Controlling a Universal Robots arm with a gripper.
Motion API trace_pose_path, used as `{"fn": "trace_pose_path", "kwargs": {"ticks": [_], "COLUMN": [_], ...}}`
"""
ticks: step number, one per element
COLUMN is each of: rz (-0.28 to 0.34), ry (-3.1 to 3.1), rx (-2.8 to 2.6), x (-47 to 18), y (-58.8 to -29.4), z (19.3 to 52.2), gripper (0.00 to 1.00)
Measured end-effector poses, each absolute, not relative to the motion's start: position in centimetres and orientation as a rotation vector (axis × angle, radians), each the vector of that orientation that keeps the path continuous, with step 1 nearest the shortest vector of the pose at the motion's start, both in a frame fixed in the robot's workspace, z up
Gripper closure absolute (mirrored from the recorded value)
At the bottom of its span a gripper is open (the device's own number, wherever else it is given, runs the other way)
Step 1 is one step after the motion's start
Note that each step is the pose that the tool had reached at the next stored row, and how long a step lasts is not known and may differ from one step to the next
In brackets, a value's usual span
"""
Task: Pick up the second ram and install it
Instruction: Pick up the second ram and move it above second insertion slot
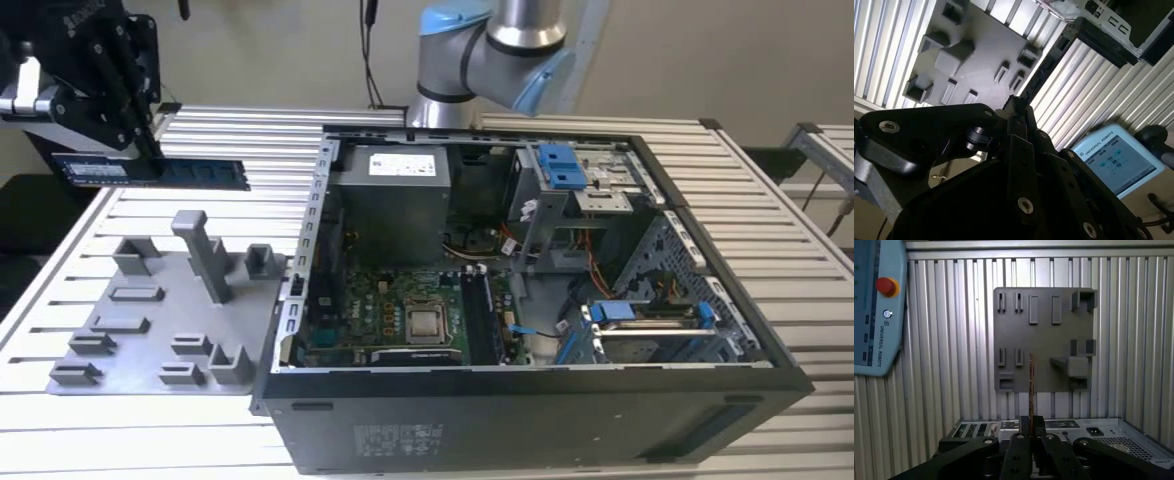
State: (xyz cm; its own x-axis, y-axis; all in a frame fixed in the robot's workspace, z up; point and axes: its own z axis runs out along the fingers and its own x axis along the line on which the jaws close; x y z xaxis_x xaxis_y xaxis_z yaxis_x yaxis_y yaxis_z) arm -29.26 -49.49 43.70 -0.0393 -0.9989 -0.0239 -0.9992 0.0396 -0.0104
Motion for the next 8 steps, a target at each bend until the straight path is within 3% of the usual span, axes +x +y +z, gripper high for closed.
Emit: {"fn": "trace_pose_path", "kwargs": {"ticks": [8], "rz": [0.014], "ry": [2.247], "rx": [-2.160], "x": [-27.9], "y": [-49.5], "z": [43.7], "gripper": [0.86]}}
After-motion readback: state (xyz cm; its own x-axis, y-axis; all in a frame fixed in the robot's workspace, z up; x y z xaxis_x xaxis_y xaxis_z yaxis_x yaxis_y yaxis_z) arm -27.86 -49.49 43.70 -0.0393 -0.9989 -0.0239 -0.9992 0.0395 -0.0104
